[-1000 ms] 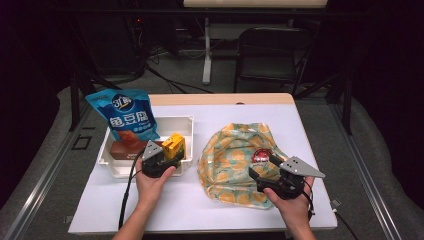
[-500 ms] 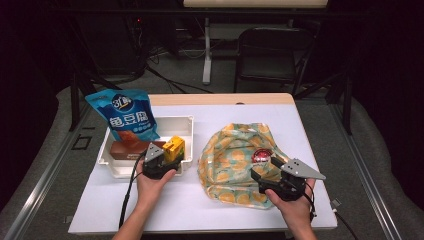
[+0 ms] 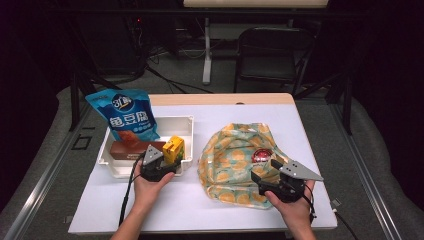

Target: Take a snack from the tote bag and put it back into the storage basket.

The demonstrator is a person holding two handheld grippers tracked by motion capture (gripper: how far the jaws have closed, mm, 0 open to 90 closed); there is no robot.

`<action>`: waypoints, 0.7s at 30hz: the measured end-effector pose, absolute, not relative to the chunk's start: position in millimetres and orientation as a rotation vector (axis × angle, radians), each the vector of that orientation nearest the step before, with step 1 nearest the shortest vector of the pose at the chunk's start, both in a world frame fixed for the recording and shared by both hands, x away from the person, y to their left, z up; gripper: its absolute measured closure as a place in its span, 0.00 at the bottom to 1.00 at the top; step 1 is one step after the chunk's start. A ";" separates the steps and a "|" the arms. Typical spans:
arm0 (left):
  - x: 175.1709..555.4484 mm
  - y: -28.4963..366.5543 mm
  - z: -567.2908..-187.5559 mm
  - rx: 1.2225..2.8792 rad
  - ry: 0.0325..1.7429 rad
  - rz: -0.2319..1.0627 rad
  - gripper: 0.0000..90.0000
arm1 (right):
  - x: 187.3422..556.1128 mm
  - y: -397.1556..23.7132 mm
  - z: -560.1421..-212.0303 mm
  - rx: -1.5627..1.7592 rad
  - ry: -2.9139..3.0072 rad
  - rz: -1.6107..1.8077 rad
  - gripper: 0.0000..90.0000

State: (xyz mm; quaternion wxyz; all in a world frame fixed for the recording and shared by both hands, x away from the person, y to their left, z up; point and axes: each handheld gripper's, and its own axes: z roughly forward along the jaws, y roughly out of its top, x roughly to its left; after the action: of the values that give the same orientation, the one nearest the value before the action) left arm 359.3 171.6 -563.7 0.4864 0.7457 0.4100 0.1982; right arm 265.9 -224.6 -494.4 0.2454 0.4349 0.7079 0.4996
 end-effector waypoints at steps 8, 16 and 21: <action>358.2 174.8 -560.8 1.811 1.049 0.415 0.49 | 266.5 -223.2 -495.6 1.187 1.934 1.354 0.21; 339.3 183.8 -544.7 1.765 1.039 0.408 0.40 | 266.3 -224.9 -495.8 1.184 1.935 1.353 0.21; 323.4 193.4 -533.3 1.709 1.052 0.443 0.50 | 264.9 -224.8 -494.6 1.178 1.931 1.361 0.21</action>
State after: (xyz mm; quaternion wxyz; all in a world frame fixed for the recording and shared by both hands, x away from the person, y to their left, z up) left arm 323.4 193.4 -533.3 0.5168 0.7119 0.4383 0.1844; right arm 264.9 -224.8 -494.6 0.2485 0.4323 0.7085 0.4993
